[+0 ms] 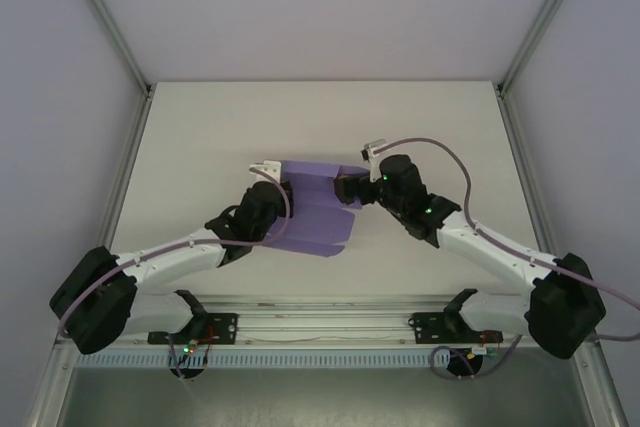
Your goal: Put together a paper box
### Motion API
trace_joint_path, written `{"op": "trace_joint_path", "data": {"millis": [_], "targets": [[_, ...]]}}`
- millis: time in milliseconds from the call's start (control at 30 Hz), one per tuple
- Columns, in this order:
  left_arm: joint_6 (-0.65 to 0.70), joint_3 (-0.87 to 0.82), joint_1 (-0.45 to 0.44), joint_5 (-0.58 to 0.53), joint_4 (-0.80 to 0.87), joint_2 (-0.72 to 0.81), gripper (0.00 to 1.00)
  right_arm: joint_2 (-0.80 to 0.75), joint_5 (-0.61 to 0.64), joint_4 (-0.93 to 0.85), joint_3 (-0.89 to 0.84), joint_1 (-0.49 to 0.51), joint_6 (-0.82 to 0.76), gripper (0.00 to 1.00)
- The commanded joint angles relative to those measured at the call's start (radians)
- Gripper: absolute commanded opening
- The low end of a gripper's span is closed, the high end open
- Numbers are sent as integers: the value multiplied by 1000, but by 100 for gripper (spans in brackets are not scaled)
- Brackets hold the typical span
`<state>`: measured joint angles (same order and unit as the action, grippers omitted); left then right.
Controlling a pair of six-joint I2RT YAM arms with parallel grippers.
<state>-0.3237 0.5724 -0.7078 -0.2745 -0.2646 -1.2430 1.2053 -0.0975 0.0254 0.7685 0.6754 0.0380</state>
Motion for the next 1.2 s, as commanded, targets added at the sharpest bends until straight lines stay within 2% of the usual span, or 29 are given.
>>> {"op": "trace_joint_path", "data": {"millis": [0, 233, 433, 567, 733, 900, 1167], "targets": [[41, 45, -40, -71, -52, -50, 0, 33, 165, 70, 29, 16, 122, 100], [38, 114, -91, -202, -34, -171, 0, 24, 269, 107, -37, 43, 180, 100], [1, 99, -90, -212, -90, -189, 0, -105, 317, -11, -133, 45, 150, 100], [9, 79, -84, -148, -127, -152, 0, -239, 305, -160, -186, 43, 149, 100], [-18, 79, -76, -146, -103, -127, 0, -317, 312, -247, -260, 10, 251, 100], [-26, 73, -70, -118, -93, -99, 0, -329, 247, -236, -292, -64, 280, 100], [-13, 88, -70, -112, -71, -127, 0, -295, 190, -91, -321, -74, 247, 100]]}}
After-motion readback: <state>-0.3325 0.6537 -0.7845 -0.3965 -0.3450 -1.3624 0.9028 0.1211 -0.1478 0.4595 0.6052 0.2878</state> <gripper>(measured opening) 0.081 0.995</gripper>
